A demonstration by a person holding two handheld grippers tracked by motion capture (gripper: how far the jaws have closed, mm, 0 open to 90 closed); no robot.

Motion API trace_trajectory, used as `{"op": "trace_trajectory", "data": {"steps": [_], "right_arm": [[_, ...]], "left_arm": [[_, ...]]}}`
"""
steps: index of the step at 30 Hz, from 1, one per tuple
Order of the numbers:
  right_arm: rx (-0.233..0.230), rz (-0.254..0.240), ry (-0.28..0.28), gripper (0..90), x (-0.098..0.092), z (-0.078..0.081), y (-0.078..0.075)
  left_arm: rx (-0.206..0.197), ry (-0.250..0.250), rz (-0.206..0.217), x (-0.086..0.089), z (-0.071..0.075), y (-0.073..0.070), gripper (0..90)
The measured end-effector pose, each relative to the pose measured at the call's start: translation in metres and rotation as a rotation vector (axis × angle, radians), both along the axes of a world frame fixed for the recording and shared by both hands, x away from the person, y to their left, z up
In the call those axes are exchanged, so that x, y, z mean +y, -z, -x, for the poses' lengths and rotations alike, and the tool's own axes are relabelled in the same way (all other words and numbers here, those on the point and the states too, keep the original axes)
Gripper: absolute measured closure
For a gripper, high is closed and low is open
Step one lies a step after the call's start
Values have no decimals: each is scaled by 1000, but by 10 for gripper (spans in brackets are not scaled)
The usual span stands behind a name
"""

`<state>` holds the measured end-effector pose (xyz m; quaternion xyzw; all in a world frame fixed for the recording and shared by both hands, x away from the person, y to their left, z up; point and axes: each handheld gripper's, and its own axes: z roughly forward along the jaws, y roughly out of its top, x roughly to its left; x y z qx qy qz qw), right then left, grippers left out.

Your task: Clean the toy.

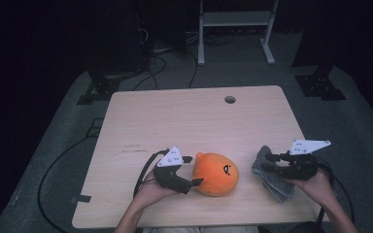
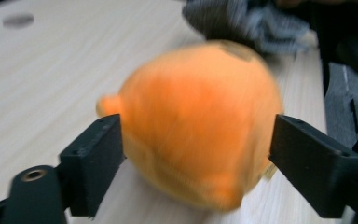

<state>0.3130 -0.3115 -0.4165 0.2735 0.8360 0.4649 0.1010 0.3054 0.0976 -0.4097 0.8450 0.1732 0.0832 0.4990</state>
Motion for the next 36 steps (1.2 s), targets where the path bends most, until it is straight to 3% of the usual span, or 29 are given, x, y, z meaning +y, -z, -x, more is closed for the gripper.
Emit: {"op": "trace_trajectory", "data": {"steps": [9, 14, 16, 19, 23, 25, 29, 36], "right_arm": [[19, -70, -30, 472, 4, 0, 6], [15, -87, -33, 462, 6, 2, 8], [6, -97, -32, 459, 6, 3, 8], [-6, -108, -29, 459, 6, 5, 7], [-15, -135, -22, 461, 6, 4, 6], [-18, -140, -18, 460, 7, 4, 6], [-24, -139, -15, 451, 9, 2, 6], [-27, -131, -8, 425, 15, -2, 8]], "left_arm": [[-58, 57, -56, -38, -9, -1, 79], [-56, 55, -161, -58, -17, 8, 36], [-50, 55, -162, -59, -18, 10, 90], [-54, 49, -186, -57, -15, 10, 327], [-40, 37, -128, -51, -17, 3, 466], [-47, 17, -113, -50, -19, -1, 469], [-100, -64, -111, -48, -30, -11, 452], [-107, -165, -109, -44, -60, -15, 430]]}}
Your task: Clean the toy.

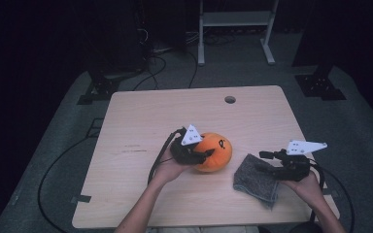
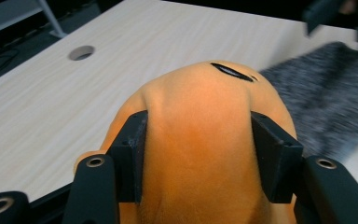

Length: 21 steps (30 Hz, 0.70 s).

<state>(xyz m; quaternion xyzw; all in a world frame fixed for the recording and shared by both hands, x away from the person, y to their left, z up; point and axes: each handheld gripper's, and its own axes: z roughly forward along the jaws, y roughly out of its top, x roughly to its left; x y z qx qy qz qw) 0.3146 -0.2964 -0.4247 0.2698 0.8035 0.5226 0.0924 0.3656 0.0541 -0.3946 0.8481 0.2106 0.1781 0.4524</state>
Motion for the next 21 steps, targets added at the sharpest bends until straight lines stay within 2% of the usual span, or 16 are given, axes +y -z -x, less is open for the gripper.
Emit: {"op": "trace_trajectory", "data": {"steps": [4, 8, 10, 12, 14, 21], "right_arm": [[8, 1, 1, 416, 2, -1, 2], [11, -3, 9, 400, 2, -1, 3], [12, -1, 16, 394, 2, -1, 3], [11, -5, 21, 389, 1, -1, 5], [14, -3, 27, 382, 2, -1, 6], [27, 0, 42, 364, 2, -2, 9]], "left_arm": [[7, -60, 18, 3, -15, 6, 417], [62, -85, 11, 5, -22, 18, 370], [77, -89, 42, 10, -22, 20, 341], [82, -101, 43, 11, -21, 19, 248], [84, -90, 56, 15, -19, 16, 223], [85, -90, 49, 24, -10, 10, 124]]}}
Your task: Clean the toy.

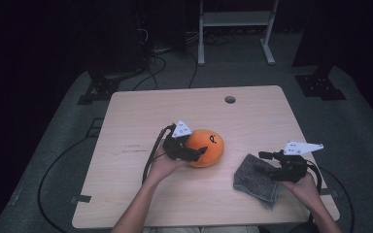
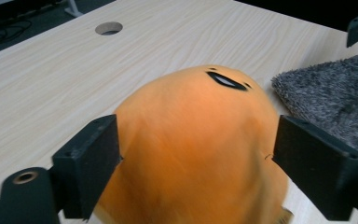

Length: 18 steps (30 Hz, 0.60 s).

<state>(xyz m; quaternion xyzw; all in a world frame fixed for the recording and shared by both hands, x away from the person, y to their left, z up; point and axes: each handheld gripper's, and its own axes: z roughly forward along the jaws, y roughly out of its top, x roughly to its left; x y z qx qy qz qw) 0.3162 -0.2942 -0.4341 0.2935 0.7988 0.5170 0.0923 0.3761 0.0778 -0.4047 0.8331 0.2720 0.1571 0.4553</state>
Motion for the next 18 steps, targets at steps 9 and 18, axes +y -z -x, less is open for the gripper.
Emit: {"op": "trace_trajectory", "data": {"steps": [9, 18], "right_arm": [[10, 6, 9, 354, 2, -1, 3], [11, 5, 19, 339, 2, -1, 4]], "left_arm": [[0, -5, 31, 16, 11, -3, 103], [2, 6, 19, 27, 25, 0, 73]]}}
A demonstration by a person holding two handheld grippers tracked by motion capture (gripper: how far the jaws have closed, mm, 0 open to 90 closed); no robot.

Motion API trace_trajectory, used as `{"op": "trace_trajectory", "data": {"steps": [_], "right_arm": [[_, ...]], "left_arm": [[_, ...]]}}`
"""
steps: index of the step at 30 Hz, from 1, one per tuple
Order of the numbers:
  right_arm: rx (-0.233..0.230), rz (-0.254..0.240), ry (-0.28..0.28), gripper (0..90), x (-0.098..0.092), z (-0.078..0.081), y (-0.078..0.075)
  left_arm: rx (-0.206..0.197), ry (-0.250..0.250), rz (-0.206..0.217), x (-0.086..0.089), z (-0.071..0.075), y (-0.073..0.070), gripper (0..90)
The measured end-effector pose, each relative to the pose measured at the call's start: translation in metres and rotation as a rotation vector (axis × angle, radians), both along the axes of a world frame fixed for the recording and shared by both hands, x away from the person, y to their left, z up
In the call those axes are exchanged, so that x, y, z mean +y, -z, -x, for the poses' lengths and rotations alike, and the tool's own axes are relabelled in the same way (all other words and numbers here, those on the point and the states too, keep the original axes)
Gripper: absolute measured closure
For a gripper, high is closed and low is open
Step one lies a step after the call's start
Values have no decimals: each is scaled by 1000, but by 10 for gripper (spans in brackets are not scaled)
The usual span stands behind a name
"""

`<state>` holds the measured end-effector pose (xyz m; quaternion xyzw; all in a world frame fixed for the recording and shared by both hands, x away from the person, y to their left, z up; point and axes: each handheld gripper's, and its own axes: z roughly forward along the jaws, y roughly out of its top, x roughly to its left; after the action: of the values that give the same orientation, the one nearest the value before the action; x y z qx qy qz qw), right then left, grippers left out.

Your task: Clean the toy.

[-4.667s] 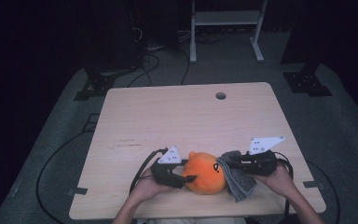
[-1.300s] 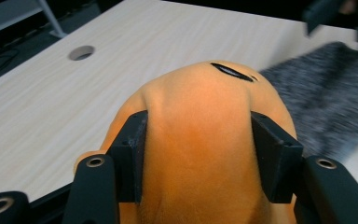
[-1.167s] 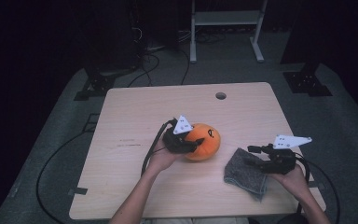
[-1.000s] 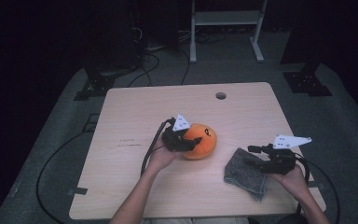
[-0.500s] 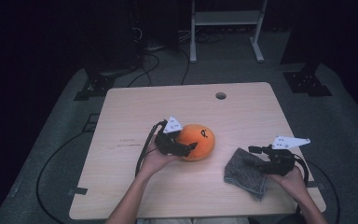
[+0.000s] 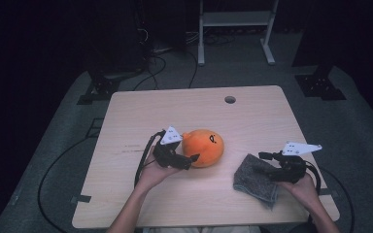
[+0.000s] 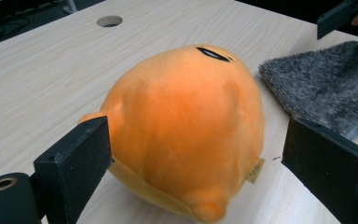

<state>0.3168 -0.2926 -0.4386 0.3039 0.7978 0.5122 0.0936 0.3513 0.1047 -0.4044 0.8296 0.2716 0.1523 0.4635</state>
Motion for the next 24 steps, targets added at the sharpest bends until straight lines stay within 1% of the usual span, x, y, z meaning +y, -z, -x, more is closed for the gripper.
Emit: {"op": "trace_trajectory", "data": {"steps": [1, 6, 11, 19, 24], "right_arm": [[-1, -2, 1, 337, 0, 0, 0], [-6, -2, 3, 332, 1, 3, 1], [-1, -5, 13, 327, 0, 4, 3], [1, 0, 15, 323, 0, 4, 3], [0, -3, 23, 320, -2, 5, 4]], "left_arm": [[-1, -4, 6, 1, 2, 1, 68], [-2, -18, 11, 13, 9, 2, 66], [-5, -34, 18, 23, 15, 3, 62], [-9, -54, 17, 32, 22, 7, 62], [-13, -69, 31, 39, 28, 13, 62]]}}
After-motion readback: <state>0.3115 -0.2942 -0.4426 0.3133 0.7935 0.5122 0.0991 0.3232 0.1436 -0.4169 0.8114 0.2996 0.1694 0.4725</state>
